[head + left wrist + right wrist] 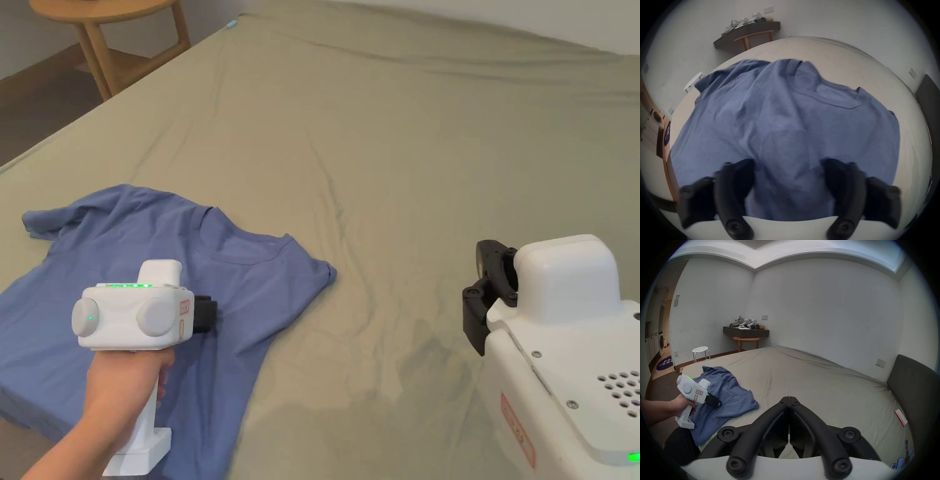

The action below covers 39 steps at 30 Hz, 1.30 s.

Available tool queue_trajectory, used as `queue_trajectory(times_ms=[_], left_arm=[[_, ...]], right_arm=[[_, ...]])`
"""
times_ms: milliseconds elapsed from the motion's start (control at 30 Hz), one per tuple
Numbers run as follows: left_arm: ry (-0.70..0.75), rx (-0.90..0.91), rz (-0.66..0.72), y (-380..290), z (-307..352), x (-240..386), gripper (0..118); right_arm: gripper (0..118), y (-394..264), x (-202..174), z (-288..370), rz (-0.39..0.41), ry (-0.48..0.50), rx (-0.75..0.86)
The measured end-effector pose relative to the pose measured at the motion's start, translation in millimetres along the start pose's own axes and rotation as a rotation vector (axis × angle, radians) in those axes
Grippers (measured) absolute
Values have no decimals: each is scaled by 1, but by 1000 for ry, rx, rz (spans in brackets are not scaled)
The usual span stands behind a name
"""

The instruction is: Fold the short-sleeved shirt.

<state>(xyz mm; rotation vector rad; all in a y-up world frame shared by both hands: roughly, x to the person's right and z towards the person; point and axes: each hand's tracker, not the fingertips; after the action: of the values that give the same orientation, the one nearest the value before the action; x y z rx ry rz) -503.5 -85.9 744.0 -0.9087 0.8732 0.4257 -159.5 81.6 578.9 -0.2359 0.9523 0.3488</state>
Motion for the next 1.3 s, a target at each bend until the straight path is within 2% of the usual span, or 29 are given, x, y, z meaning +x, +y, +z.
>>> queue_trajectory(times_ms=[33, 67, 100, 267, 367, 500, 567, 700, 967, 1167, 1300], left_arm=[[-12, 27, -15, 1, 7, 4, 8], [38, 55, -27, 1, 11, 6, 2], [86, 71, -60, 1, 7, 7, 2], [-32, 104, 25, -9, 11, -6, 2], [-89, 215, 80, -15, 29, -19, 2], [-96, 385, 149, -18, 76, -32, 2], [-16, 449, 182, -15, 103, -35, 2], [-69, 580, 214, 1, 160, -46, 2], [-80, 903, 73, 41, 292, -36, 2], [-148, 1078, -68, 76, 371, 5, 2], [-224, 1134, -176, 99, 400, 49, 2]], right_arm=[[1, -1, 1, 2, -2, 1, -5], [1, -2, 1, 4, 0, -1, -7], [1, -3, 1, 6, 9, -8, -8], [1, -1, 6, 20, 21, -34, -6], [1, 3, 9, 30, 18, -49, 7], [1, 10, 11, 43, 12, -65, 33], [1, 14, 11, 50, 2, -65, 48], [1, 19, 7, 65, -1, -73, 77], [1, 26, 4, 97, -22, -85, 131], [1, 31, 24, 126, -57, -150, 189], [1, 28, 44, 145, -57, -226, 210]])
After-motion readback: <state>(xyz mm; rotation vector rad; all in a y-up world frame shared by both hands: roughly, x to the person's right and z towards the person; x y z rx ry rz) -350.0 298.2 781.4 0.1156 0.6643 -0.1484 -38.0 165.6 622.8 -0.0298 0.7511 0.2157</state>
